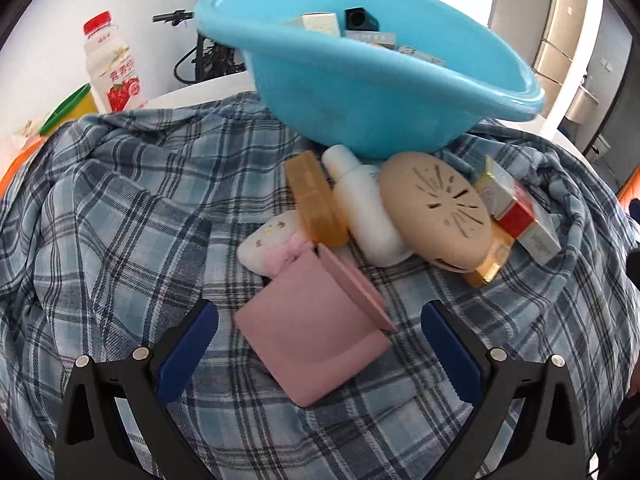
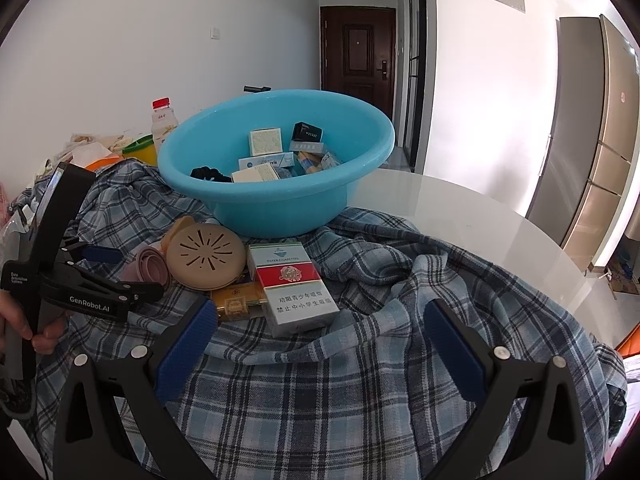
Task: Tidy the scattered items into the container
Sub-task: 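Move the left gripper to the pink cylindrical cup and close on it, then lift the pink cup off the shirt with the left gripper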
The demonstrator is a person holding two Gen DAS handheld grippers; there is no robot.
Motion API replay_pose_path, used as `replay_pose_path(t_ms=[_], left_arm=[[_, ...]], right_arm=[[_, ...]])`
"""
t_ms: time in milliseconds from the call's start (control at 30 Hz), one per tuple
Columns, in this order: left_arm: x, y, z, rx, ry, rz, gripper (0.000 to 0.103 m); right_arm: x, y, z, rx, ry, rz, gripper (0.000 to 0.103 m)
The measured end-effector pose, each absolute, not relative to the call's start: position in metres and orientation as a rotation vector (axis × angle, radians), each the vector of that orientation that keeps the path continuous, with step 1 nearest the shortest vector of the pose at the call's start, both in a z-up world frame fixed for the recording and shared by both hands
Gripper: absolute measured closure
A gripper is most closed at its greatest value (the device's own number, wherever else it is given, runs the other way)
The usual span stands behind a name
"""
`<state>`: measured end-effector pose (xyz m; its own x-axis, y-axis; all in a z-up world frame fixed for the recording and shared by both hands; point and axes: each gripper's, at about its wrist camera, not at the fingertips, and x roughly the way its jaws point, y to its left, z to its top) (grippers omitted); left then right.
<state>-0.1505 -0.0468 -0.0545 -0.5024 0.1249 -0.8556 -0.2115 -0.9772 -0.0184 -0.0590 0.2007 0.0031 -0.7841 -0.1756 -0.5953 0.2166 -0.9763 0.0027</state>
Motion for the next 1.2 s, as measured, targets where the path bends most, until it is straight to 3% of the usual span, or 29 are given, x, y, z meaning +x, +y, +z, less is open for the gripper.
replay_pose_path(t_ms=[233,333,433,567,700,733,767,833,1200], left_arm=[[-0.152,-0.046,-0.058,-1.41,0.158,2.571,0.002],[-0.149,-0.044,-0.056,-1.387,0.179,2.581,0.022],[-0.146,-0.042,-0.051,-1.372,0.177,2.58,0.028],[-0.14,-0.043,-0.038,-1.345,0.162,2.583,0.052],[-0.138,-0.045,-0.036,-1.381,0.156,2.548,0.052],[-0.139,-0.046,-0.038,-1.392,0.157,2.543,0.046],[-0.14,-0.047,-0.04,-1.412,0.17,2.549,0.029],[-0.14,-0.05,-0.043,-1.425,0.185,2.577,0.015],[-0.15,-0.059,-0.067,-1.507,0.105,2.483,0.014]], right_arm=[[-0.06,0.197,0.001,0.937,0.11,-2.775,0.0],[-0.059,0.198,0.0,0.94,0.112,-2.775,0.0],[-0.059,0.198,0.0,0.94,0.114,-2.775,0.0],[-0.057,0.198,0.002,0.936,0.129,-2.77,0.0],[-0.054,0.195,0.005,0.921,0.157,-2.763,0.0],[-0.054,0.194,0.006,0.92,0.161,-2.76,0.0],[-0.053,0.194,0.006,0.92,0.163,-2.758,0.0],[-0.052,0.193,0.007,0.918,0.166,-2.756,0.0],[-0.054,0.192,0.005,0.932,0.185,-2.754,0.0]])
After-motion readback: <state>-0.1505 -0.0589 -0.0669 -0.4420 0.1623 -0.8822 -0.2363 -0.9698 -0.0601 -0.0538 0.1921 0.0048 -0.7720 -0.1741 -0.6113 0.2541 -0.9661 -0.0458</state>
